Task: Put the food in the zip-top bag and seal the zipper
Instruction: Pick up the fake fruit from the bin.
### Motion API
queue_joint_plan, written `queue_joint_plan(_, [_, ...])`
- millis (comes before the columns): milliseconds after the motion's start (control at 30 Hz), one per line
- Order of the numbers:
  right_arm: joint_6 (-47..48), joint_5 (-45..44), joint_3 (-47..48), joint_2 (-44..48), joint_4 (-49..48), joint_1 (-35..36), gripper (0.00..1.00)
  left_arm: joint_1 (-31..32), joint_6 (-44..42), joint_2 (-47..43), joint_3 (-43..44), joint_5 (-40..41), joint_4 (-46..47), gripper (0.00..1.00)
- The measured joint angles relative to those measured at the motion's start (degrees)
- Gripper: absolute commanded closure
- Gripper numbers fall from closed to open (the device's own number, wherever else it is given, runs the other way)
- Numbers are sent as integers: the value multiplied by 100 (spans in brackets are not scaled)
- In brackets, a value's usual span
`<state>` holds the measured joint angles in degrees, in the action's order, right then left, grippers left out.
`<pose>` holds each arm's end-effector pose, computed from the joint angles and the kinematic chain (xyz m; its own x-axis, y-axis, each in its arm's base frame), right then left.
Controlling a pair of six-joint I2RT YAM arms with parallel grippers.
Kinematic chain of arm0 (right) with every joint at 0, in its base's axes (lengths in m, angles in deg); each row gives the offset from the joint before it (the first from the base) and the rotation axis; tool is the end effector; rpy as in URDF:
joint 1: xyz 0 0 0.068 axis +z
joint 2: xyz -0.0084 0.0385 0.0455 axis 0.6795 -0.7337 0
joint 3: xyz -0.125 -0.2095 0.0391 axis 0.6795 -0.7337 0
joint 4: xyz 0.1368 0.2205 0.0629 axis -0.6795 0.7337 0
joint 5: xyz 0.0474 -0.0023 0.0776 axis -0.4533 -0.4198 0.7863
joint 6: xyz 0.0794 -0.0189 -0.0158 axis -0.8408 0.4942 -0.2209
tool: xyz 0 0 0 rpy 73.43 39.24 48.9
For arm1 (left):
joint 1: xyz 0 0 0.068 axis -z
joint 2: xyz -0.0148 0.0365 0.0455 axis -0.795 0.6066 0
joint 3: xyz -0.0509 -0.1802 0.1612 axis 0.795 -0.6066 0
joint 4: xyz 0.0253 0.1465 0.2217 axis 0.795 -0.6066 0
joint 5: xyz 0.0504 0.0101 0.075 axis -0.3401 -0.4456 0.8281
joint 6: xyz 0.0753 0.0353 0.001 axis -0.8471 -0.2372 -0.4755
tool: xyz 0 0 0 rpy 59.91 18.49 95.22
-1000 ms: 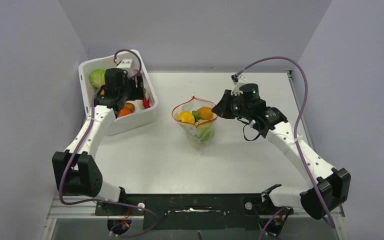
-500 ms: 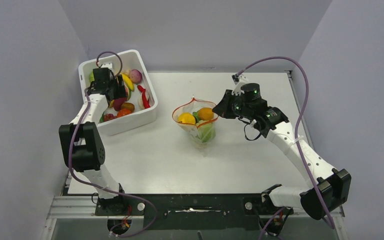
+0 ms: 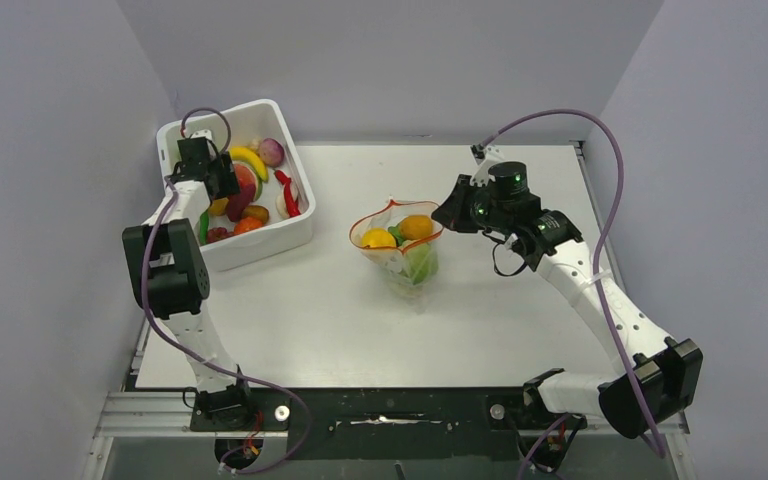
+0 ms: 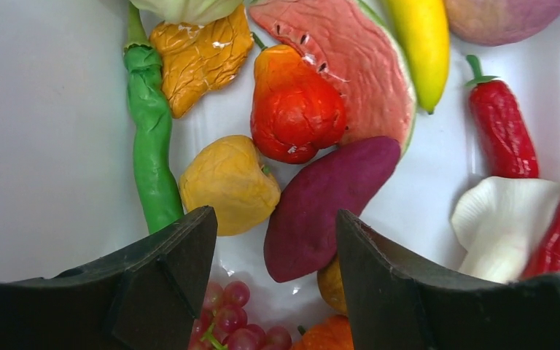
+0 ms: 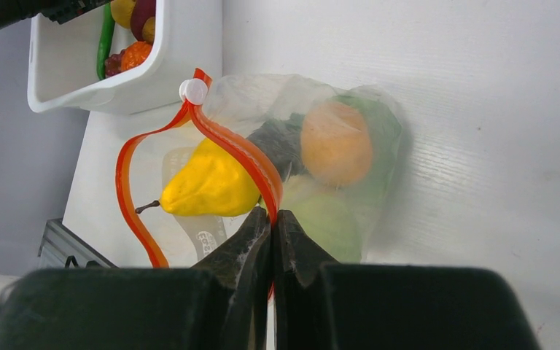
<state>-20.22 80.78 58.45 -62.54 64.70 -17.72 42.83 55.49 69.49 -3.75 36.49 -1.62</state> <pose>0.2887 0.1515 0.3102 -0.7014 0.2686 -0.6602 -0.2234 0.7968 0.5615 0.4633 0.0859 0.1752 -0.6141 -0.2182 -0.7585 -0.2985 0.9538 -0.0327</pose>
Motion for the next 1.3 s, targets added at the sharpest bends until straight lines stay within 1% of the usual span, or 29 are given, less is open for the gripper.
queue_joint_plan(133, [15,20,72,-52,37,-59,100,-39,0,201,61,118,2,39])
queue_joint_plan(300, [15,44,87,-105,33,-74,100,-57,-31,249,61,280,2,38])
queue_joint_plan(633, [15,83,96,-127,31,-79,100,-153,-138,518,70,317,81,39])
queue_joint_plan(767, [13,94,116,-170,28,-79,100,-177,-164,636,72,264,280,42])
queue_joint_plan(867, [11,96,116,-173,31,-79,100,-179,-166,734,155,195,310,52])
queue_joint_plan(933, [11,96,116,-173,31,-79,100,-179,-173,824,299,118,310,57])
queue_joint_plan(1300, [4,96,116,-170,31,-79,100,-173,-179,872,354,-31,328,64])
